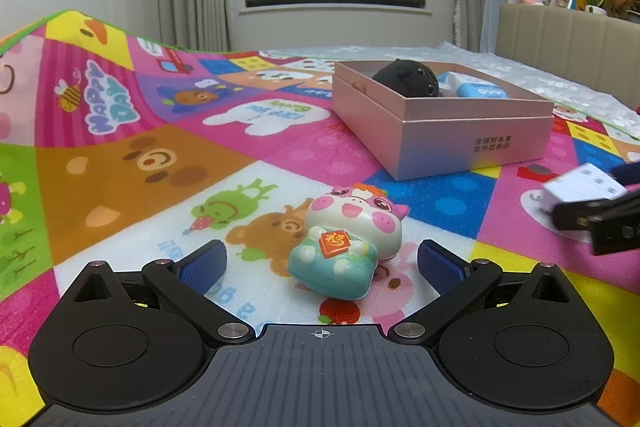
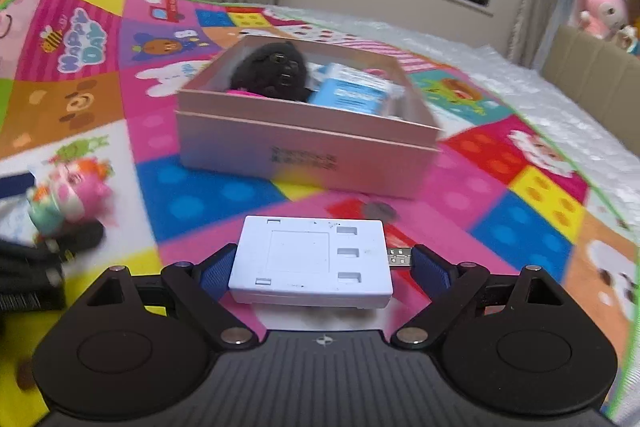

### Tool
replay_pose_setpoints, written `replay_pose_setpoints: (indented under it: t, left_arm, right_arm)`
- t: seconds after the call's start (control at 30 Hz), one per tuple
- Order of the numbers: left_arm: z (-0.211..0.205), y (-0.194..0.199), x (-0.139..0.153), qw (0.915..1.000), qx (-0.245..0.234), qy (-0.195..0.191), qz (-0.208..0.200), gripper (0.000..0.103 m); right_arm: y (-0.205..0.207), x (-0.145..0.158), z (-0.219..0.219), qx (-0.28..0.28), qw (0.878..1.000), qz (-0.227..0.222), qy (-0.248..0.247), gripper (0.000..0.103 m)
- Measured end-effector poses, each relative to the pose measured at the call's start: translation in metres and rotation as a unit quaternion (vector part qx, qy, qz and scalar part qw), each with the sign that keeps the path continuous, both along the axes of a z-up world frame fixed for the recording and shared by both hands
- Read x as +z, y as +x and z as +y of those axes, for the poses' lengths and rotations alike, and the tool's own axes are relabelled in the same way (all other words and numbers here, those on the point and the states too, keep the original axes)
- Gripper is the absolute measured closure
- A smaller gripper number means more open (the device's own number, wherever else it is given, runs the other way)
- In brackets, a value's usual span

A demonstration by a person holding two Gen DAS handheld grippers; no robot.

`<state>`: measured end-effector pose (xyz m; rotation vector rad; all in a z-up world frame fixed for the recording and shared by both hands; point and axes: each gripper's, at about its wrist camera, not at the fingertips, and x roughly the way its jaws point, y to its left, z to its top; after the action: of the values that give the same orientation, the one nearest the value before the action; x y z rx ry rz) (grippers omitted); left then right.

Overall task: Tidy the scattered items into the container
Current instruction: 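Grasp the small white box with the right tool and lift it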

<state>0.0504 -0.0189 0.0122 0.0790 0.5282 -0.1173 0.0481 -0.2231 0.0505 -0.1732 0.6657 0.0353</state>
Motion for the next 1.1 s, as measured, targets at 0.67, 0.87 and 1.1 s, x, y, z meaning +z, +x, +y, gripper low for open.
replay_pose_setpoints:
  t: [0.67, 0.87, 1.1]
  left_arm:
    - [-0.011, -0.002, 0.012, 0.9984, 0.011, 0.031, 0.047, 0.0]
    - [-0.008, -0.006, 0.015, 0.9904, 0.054, 0.124, 0.025, 0.0]
    - [0.017, -0.002, 0.023, 0.9935, 0.073, 0.07, 0.051, 0.0]
  right_arm:
    - [-0.016, -0.022, -0.035, -0.046, 0.997, -0.032, 0.06, 0.0]
    - [-0.016, -0.023, -0.034, -0.047, 0.996, -0.031, 0.063, 0.0]
    - [-0.017, -0.024, -0.032, -0.048, 0.997, -0.033, 0.056, 0.0]
